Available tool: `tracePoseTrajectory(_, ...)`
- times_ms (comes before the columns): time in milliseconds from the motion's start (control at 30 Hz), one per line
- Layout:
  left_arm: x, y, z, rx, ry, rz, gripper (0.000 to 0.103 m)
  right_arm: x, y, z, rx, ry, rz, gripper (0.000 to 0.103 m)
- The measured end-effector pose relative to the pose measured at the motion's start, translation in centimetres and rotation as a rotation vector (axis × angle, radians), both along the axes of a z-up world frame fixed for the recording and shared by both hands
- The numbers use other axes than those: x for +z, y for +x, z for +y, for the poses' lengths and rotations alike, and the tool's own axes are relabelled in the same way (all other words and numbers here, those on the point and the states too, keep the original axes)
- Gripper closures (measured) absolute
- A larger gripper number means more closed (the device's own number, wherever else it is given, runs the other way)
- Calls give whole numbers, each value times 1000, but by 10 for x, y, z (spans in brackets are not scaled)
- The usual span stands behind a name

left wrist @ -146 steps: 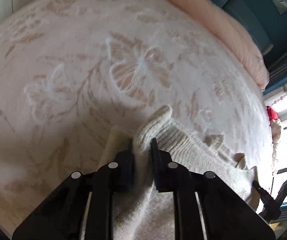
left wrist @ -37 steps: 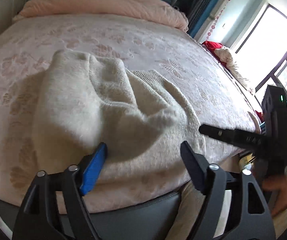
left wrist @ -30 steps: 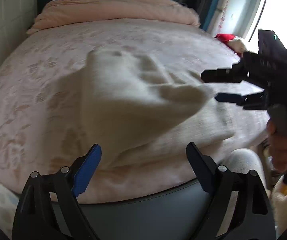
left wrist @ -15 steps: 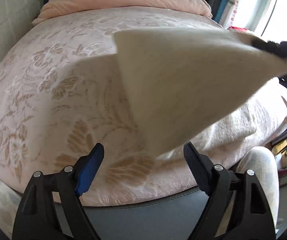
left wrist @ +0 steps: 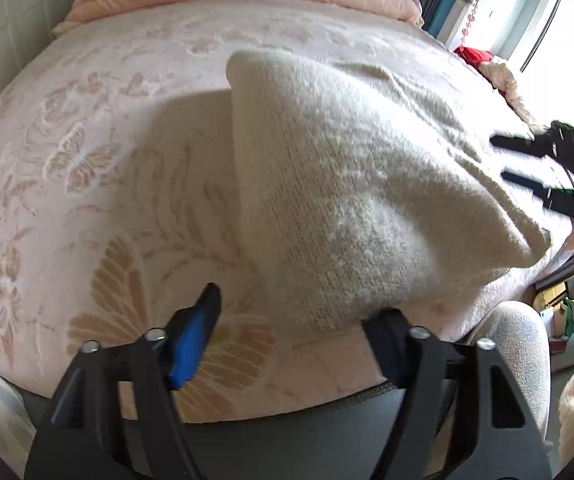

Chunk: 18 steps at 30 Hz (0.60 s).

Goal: Fold small clothes

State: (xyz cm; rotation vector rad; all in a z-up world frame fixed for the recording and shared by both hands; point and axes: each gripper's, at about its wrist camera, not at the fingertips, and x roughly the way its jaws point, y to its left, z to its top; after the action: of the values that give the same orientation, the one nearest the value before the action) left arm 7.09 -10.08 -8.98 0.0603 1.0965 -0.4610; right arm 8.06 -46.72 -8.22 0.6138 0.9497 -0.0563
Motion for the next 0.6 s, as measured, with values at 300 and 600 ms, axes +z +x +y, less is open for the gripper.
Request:
tracePoseTrajectory(300, -9, 0, -7, -31, 6, 36, 62, -17, 43, 32, 129, 75, 28, 94)
tracePoseTrajectory(600, -20, 3, -11, -24, 4, 60, 62, -46, 43, 5, 142, -52, 127, 92)
